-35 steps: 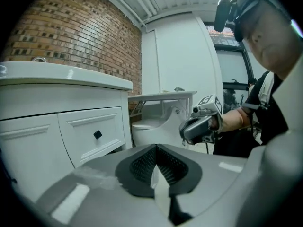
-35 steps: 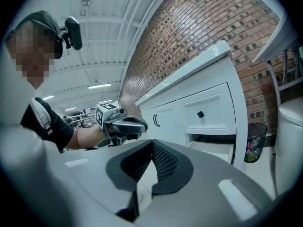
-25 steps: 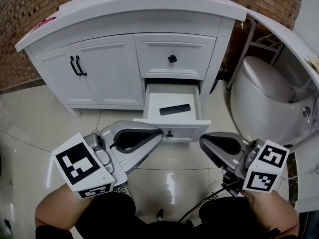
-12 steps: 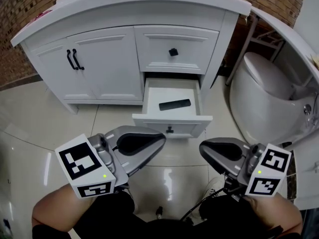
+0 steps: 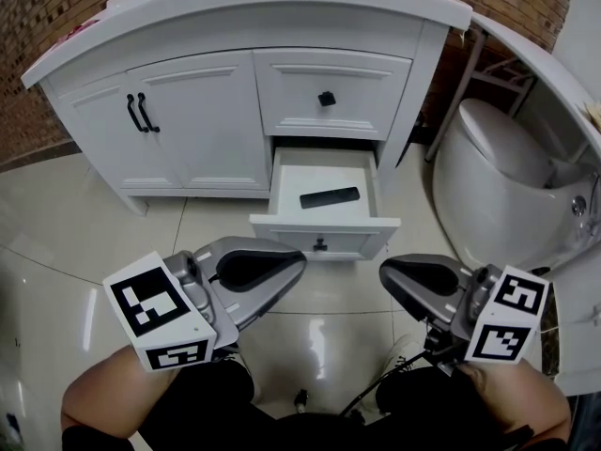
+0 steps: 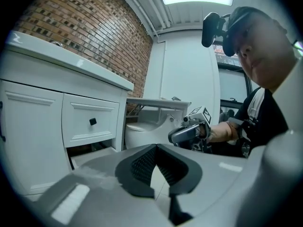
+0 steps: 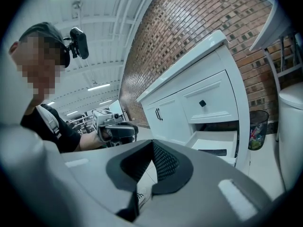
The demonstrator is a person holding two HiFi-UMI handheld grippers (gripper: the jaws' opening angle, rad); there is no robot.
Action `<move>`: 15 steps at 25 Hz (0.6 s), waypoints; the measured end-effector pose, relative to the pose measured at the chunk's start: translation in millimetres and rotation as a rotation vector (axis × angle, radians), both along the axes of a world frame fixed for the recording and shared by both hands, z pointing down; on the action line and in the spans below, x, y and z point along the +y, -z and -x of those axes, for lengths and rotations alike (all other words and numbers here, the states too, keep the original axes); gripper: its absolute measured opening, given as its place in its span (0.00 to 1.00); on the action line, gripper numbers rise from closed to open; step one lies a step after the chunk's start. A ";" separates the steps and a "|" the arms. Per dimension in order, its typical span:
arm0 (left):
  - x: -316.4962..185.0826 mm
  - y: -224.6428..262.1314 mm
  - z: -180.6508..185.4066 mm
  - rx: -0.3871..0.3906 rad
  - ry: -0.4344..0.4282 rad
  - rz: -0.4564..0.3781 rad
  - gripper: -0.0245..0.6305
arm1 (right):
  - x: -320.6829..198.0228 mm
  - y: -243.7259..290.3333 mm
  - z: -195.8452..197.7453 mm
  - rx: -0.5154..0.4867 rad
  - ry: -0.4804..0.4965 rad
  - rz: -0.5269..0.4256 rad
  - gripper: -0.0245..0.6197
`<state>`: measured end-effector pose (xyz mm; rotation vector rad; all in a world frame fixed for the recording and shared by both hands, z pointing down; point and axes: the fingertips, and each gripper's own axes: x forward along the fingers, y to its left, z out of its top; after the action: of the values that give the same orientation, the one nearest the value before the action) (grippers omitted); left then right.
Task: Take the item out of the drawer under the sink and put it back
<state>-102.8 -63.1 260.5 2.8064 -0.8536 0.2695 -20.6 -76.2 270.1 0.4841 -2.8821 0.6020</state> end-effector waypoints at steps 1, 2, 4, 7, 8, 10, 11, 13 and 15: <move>0.1 -0.4 -0.9 0.000 -0.003 0.001 0.05 | 0.4 0.9 0.0 -0.001 -0.001 -0.004 0.05; 0.1 -0.4 -1.7 0.000 -0.004 0.002 0.05 | 0.7 1.5 0.1 0.000 -0.001 -0.008 0.05; 0.3 0.6 -2.7 0.003 -0.004 0.002 0.05 | 1.2 2.1 0.3 0.002 0.001 -0.011 0.05; 0.4 1.4 -3.4 0.003 -0.006 0.001 0.05 | 1.3 2.0 0.4 0.003 0.001 -0.009 0.05; 0.5 1.3 -3.8 0.003 -0.007 0.001 0.05 | 1.4 2.1 0.5 0.003 0.002 -0.010 0.05; 0.8 1.0 -4.5 0.002 -0.010 0.001 0.05 | 1.5 2.9 0.6 0.002 0.002 -0.011 0.05; 0.8 0.8 -4.7 0.001 -0.010 0.001 0.05 | 1.5 3.3 0.7 0.002 0.002 -0.012 0.05; -0.1 -0.3 -4.3 -0.004 -0.008 -0.001 0.05 | 1.4 3.6 0.9 0.003 0.002 -0.015 0.05; -1.2 -1.6 -3.3 -0.007 -0.004 0.001 0.05 | 1.8 3.5 1.4 0.003 0.004 -0.016 0.05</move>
<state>-99.5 -64.3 262.1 2.8079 -0.8497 0.2805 -22.1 -74.3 266.6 0.4814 -2.8861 0.5770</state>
